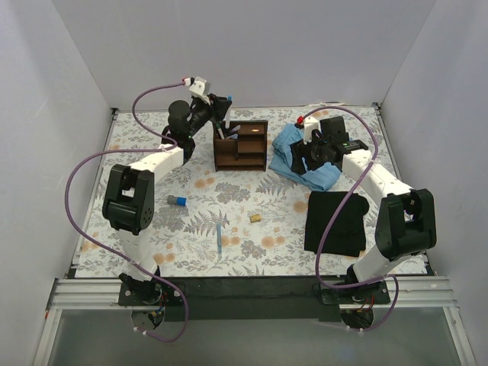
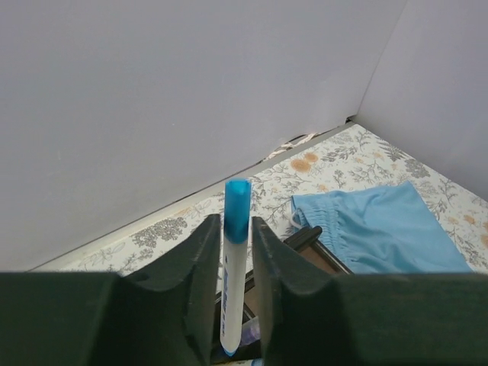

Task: Sort the stationery into containers
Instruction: Place the pen in the storage box.

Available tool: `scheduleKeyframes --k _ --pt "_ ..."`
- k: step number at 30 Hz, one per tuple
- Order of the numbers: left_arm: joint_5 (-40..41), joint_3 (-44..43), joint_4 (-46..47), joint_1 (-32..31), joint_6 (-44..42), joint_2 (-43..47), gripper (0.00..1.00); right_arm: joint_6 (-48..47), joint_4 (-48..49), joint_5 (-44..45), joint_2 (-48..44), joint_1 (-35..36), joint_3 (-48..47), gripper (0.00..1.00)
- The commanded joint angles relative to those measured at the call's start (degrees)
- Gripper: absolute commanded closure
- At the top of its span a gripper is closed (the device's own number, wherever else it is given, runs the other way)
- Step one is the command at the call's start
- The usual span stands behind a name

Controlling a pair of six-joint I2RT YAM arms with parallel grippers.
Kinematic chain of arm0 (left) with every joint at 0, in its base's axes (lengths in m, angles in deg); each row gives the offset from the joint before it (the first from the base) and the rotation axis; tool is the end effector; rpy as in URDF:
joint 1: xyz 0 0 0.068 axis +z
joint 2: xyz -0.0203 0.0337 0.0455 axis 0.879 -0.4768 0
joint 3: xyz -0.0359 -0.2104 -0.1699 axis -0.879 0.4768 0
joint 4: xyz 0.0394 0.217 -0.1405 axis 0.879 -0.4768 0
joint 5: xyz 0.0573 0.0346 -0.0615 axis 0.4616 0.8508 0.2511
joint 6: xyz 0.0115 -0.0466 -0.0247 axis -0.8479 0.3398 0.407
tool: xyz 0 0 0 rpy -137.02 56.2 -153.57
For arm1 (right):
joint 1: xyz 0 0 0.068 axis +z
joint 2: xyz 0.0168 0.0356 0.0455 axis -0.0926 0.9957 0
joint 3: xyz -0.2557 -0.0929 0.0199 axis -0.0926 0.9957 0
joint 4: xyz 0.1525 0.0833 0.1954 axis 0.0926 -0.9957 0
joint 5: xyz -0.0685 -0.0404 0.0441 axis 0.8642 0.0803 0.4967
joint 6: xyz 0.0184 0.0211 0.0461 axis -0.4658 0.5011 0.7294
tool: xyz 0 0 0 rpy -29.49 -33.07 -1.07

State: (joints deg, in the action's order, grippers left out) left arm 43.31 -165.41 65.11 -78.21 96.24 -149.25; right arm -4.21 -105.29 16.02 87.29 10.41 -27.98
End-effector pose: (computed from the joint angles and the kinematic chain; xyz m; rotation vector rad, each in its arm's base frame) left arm 0.4308 -0.1428 0.2969 -0.0823 1.5887 -1.1605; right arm 0.3376 0.1057 0.2637 -0.6721 2.2455 0.3889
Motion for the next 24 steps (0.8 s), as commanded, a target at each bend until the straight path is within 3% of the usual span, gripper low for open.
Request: scheduleKeyframes --k 1,6,9,15,16,19,20,24 --pt "0.6 2.3 2.7 -0.3 -1.0 0.0 0.73 -0.5 0.6 0.6 0.2 -0.3 -1.1 0.29" --pt "1.0 2.5 3.6 -0.3 -0.9 -0.7 0.72 -0.4 -0.1 0.5 1.5 -0.3 -2.5 0.29" --pt "2.0 2.0 3.4 -0.2 -0.9 0.7 0.66 -0.4 -0.3 0.5 2.2 -0.2 -4.0 0.29" --pt "8.0 4.4 -5.0 -0.2 -4.4 15.2 0.61 -0.7 -0.1 0.5 1.7 -0.3 -4.2 0.29" --pt "8.1 5.2 -8.4 -0.2 -4.8 20.6 0.6 -0.9 0.1 0.4 1.6 -0.2 -3.8 0.29" --pt "3.0 4.4 -31.0 0.0 -5.9 29.5 0.61 -0.6 0.1 -0.3 0.5 -0.2 -2.6 0.29" --pt "2.0 4.0 -43.8 -0.1 -4.1 31.0 0.61 -0.2 0.1 -0.5 0.1 -0.3 -2.0 0.29" --pt "-0.5 10.5 -66.1 0.0 2.1 35.2 0.65 1.6 -0.2 -1.9 -2.0 -0.2 -0.3 0.29"
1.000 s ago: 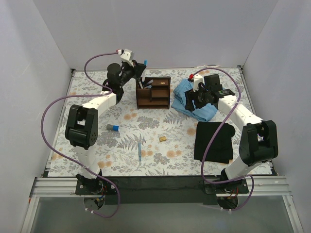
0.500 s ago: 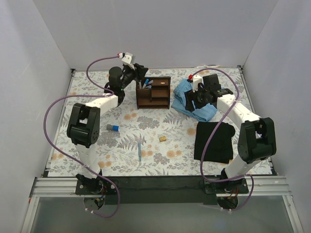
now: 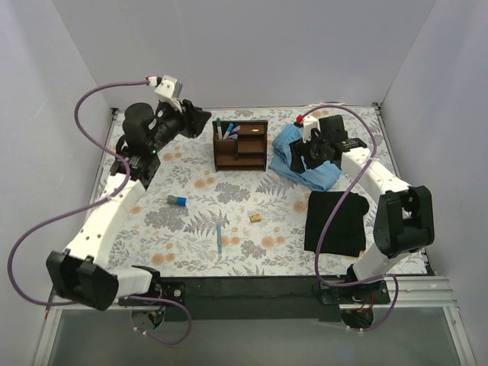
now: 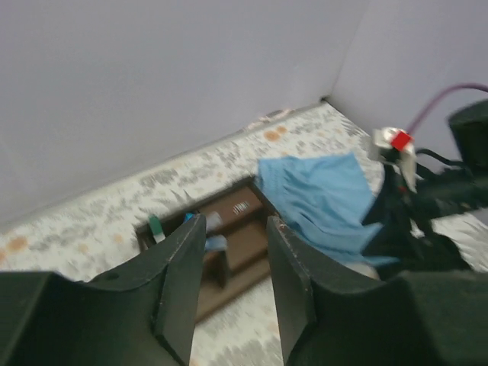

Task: Sort the stationery into containers
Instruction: Place the pen in the storage box, then pick up the pen from the center of the board.

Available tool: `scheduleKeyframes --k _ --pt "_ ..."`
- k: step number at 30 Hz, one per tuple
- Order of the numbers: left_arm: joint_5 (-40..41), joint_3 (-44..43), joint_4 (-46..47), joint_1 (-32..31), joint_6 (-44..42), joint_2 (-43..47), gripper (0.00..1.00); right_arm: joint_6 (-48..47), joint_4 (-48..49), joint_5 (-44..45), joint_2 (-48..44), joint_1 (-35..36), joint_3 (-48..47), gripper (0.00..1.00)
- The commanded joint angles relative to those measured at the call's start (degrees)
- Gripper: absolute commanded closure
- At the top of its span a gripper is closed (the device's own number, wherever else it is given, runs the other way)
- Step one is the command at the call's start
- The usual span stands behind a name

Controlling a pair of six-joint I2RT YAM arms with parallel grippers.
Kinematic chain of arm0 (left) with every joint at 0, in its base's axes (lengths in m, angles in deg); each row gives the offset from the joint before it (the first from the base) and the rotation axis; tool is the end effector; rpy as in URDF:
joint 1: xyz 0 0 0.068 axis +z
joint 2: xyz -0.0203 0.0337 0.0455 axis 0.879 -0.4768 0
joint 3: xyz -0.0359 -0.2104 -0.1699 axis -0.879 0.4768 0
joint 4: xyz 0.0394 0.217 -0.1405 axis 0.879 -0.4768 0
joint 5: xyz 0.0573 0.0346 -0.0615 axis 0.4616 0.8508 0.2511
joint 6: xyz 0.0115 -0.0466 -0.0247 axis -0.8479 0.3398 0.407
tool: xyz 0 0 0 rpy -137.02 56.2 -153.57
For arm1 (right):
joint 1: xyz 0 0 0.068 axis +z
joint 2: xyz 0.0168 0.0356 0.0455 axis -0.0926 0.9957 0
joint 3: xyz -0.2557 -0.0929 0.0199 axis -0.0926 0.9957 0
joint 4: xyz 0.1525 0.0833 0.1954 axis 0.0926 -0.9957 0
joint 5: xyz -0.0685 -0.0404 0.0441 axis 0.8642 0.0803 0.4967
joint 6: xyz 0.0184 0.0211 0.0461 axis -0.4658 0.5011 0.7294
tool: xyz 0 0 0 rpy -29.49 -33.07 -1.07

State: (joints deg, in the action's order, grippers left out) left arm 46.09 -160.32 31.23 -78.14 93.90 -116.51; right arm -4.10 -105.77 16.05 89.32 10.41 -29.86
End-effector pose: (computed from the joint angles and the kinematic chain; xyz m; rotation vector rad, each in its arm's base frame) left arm 0.2979 -0.1009 0.4129 -0.1302 1.6822 -1.0793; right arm 0.3457 0.1080 0.2618 -0.6707 2.2574 0.3903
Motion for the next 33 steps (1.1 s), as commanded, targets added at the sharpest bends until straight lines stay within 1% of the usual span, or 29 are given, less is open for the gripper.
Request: scheduleKeyframes --k 1,2,3,4,5,6,7,8,9,10,12,13,14,15,16,17,18,19,21,22,23,25,26,29,33 --pt "-3.4 7.3 -34.6 -0.1 6.9 2.5 0.66 1.6 0.2 -2.3 -4.3 -0.3 2.0 0.29" --pt "-4.0 8.6 -38.8 -0.1 9.0 1.4 0.67 1.6 0.2 -2.5 -4.7 -0.2 2.5 0.29" --pt "-5.9 9.6 -40.8 -0.1 10.4 0.6 0.68 1.6 0.2 -2.4 -5.4 -0.3 3.5 0.29" --pt "-12.0 10.4 -42.0 -0.3 9.5 -0.2 0.71 1.5 0.3 -2.3 -5.8 -0.3 4.0 0.29" --pt "-15.1 11.6 -42.4 -0.6 8.6 -0.7 0.71 1.0 0.5 -1.9 -6.5 -0.3 4.7 0.29" --pt "-18.2 13.1 -41.7 -1.5 4.5 -0.6 0.7 0.7 0.6 -1.9 -7.8 -0.2 5.4 0.29" --pt "-21.7 13.2 -40.8 -2.3 0.9 -0.5 0.69 0.4 0.7 -1.8 -8.4 -0.3 7.0 0.29" --pt "-26.8 12.4 -41.3 -3.2 -4.4 -0.4 0.69 0.0 0.8 -1.9 -9.1 -0.3 7.9 0.28" --pt "-27.7 11.6 -41.9 -5.2 -14.5 -0.1 0.68 -0.3 0.8 -2.0 -10.5 -0.3 8.8 0.28" --pt "-28.4 9.8 -42.9 -5.7 -21.5 0.1 0.66 -0.5 0.7 -2.2 -11.1 -0.3 10.9 0.28" --pt "-30.3 8.0 -50.1 -6.1 -35.3 0.0 0.64 -0.9 0.7 -3.2 -13.1 -0.3 12.8 0.28" --pt "-30.2 7.1 -53.0 -6.1 -51.3 -0.1 0.63 -0.9 0.8 -3.6 -13.7 -0.3 14.2 0.28" --pt "-30.1 7.0 -59.1 -6.1 -58.7 -0.2 0.62 -0.8 0.8 -3.8 -14.4 -0.3 15.0 0.28" --pt "-30.0 7.2 -61.8 -6.1 -67.1 -0.1 0.6 -1.0 0.9 -4.0 -15.7 -0.3 15.6 0.27" --pt "-30.0 8.9 -65.2 -6.1 -79.7 0.8 0.59 -1.1 0.9 -4.1 -16.4 -0.3 16.2 0.27" --pt "-30.0 10.0 -66.7 -6.1 -87.1 1.3 0.5 -1.1 0.9 -4.0 -16.9 -0.2 17.3 0.27" --pt "-29.9 11.2 -67.9 -6.1 -93.3 1.8 0.49 -1.4 0.9 -3.9 -18.0 -0.3 17.7 0.27" --pt "-29.6 14.3 -68.8 -6.1 -103.8 3.1 0.48 -1.6 0.9 -3.6 -18.5 -0.3 18.0 0.27" --pt "-28.6 16.7 -69.3 -6.7 -110.6 3.4 0.48 -1.9 0.7 -3.4 -19.6 -0.2 18.9 0.27" --pt "-27.9 17.3 -71.9 -6.9 -114.7 2.6 0.48 -2.1 0.6 -3.4 -20.0 -0.3 19.1 0.27" --pt "-27.2 18.3 -73.7 -7.2 -122.4 1.9 0.48 -2.2 0.6 -3.4 -20.7 -0.3 19.4 0.27" --pt "-26.9 19.5 -75.8 -7.3 -128.1 1.3 0.49 -2.4 0.5 -3.4 -21.1 -0.3 19.8 0.27" --pt "-26.8 21.3 -75.9 -7.4 -133.2 1.2 0.49 -2.4 0.5 -3.4 -21.6 -0.2 19.9 0.27" --pt "-27.1 24.2 -73.2 -8.1 -139.0 1.6 0.49 -2.6 0.5 -3.4 -22.6 -0.2 20.7 0.27" --pt "-27.4 25.4 -71.6 -10.5 -139.8 -0.4 0.5 -2.6 0.6 -3.3 -24.0 -0.3 22.5 0.27"
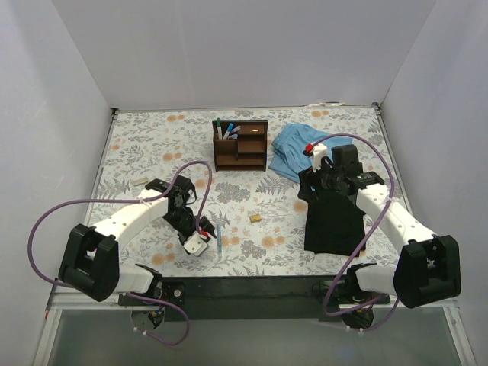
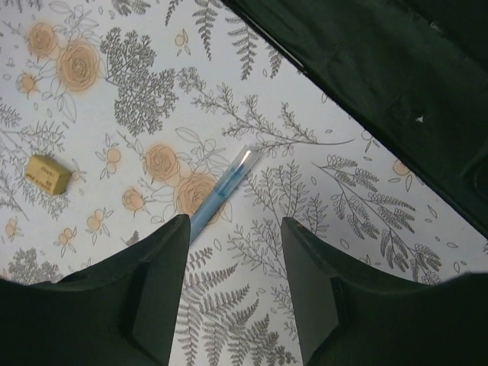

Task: Sort the stationery into containers
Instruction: Pick up the pen from the center of the board.

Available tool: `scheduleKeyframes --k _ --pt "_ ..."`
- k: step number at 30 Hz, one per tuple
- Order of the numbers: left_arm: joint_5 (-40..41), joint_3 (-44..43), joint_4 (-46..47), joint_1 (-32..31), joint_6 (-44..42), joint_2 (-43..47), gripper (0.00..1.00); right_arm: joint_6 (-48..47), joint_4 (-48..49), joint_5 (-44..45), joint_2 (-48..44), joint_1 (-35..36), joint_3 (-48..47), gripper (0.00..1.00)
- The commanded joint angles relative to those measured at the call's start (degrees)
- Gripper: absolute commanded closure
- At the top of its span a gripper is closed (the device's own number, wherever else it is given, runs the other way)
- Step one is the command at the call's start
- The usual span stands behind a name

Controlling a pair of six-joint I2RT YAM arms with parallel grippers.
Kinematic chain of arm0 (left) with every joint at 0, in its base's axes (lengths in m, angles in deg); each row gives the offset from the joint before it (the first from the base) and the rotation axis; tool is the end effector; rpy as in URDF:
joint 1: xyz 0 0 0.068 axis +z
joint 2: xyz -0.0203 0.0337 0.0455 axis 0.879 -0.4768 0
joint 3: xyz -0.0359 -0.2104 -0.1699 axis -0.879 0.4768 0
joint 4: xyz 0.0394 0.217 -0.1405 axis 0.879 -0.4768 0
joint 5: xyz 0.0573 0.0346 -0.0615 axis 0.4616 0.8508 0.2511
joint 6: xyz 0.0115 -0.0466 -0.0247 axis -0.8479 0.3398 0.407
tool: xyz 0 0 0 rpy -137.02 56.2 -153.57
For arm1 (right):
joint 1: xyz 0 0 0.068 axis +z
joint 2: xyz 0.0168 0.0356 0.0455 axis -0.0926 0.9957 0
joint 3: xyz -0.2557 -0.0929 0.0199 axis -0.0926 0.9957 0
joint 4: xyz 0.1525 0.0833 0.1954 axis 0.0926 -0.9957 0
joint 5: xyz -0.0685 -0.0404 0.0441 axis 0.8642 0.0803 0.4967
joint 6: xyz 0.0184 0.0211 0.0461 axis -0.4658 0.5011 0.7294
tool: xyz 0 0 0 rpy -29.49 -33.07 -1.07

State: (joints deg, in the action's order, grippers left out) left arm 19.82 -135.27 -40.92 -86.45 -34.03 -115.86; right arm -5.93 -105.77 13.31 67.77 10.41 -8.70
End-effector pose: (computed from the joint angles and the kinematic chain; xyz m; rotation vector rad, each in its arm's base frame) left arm 0.1593 -0.1018 0.2082 2.1207 1.6108 -1.0484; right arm 0.2514 0.0831 0.2521 -0.7262 2.2250 0.4301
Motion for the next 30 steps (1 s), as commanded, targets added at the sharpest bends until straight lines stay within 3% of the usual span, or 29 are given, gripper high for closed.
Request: scheduleKeyframes --k 1,15,30 --pt "-1.3 0.2 0.5 -2.9 -11.9 -1.5 0.51 -0.7 0.6 -0.6 -2.8 -0.2 1.8 0.27" --pt "-0.5 -0.5 5.5 -11.5 -7.9 -9.3 0.56 -0.9 0.6 -0.5 -4.2 -0.3 4.0 0.27" --pt "4.5 -4.0 9.1 -12.8 -6.8 -18.9 0.66 -0.5 0.5 0.3 -4.9 -0.3 4.7 0.27"
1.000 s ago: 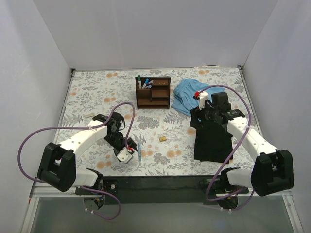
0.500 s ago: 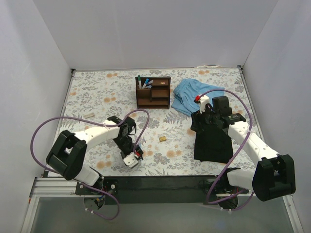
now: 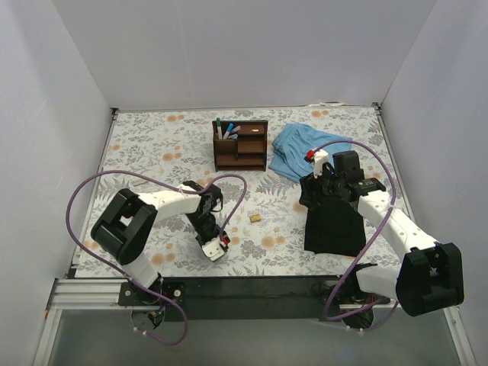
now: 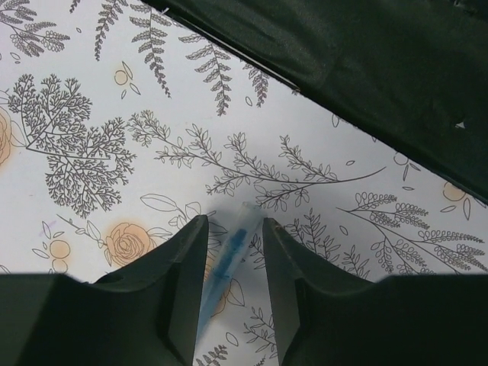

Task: Sort the stationery into containers
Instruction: Pick up the pen from the center of the board.

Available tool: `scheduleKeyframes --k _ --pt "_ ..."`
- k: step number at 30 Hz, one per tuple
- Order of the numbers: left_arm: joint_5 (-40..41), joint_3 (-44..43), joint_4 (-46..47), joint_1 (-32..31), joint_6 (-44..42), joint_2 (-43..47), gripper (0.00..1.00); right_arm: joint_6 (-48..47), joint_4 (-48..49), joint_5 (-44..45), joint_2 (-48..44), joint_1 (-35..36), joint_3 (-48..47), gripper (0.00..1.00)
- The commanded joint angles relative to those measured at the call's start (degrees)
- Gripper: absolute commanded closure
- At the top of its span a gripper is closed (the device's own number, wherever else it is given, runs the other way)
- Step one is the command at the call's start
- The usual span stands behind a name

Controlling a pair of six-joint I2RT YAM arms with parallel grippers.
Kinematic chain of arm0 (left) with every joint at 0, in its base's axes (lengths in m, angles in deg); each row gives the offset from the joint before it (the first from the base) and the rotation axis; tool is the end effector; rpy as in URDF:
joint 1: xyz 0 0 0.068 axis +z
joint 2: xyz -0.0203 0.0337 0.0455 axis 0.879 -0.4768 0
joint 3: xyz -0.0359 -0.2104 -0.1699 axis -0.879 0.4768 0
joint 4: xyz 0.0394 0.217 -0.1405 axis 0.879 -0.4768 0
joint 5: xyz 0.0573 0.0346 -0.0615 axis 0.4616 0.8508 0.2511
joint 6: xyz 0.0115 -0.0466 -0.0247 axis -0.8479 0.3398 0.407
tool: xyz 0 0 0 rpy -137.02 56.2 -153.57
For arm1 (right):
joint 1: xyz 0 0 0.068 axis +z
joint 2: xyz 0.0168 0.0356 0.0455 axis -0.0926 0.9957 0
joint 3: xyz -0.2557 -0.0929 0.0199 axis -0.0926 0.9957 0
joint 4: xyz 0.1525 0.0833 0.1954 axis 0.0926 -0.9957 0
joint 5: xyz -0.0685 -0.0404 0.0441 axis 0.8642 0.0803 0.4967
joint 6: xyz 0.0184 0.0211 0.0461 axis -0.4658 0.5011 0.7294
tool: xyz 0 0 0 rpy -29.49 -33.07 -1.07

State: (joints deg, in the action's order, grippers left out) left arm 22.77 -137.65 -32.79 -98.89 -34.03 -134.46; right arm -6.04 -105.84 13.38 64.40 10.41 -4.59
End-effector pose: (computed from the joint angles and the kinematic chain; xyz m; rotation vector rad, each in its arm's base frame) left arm 0.1691 -0.1592 0.1512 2.4103 1.5340 -1.1651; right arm 0.2358 0.0787 0.2426 -0.7289 2.2386 0.4297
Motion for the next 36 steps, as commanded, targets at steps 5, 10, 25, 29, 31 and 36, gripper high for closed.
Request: scheduleKeyframes --k 5,10,25,29,31,36 --pt "1.1 -3.1 -1.8 -1.0 -6.8 -1.5 0.83 -0.4 0.3 0.5 -1.5 -0.6 0.5 0.27" --pt "0.4 -6.4 -6.4 -3.6 -2.9 -2.2 0.91 -0.5 -0.1 1.4 -0.4 -0.8 -0.6 0.26" --pt "-8.2 -40.0 6.3 0.3 40.6 1.0 1.0 -1.4 -0.9 3.2 2.0 -1.9 -5.5 0.26" --pt "-10.2 -41.7 39.1 5.2 80.1 0.5 1.0 -1.3 -1.0 3.2 2.6 -2.3 -5.7 0.27" --pt "-8.0 -39.0 65.2 10.2 100.5 -0.1 1.0 -1.1 -1.2 3.0 3.2 -2.4 -5.8 0.26" --pt "8.7 -38.7 87.8 16.2 134.9 -5.6 1.0 -1.3 -2.2 2.7 4.5 -2.4 -7.7 0.27"
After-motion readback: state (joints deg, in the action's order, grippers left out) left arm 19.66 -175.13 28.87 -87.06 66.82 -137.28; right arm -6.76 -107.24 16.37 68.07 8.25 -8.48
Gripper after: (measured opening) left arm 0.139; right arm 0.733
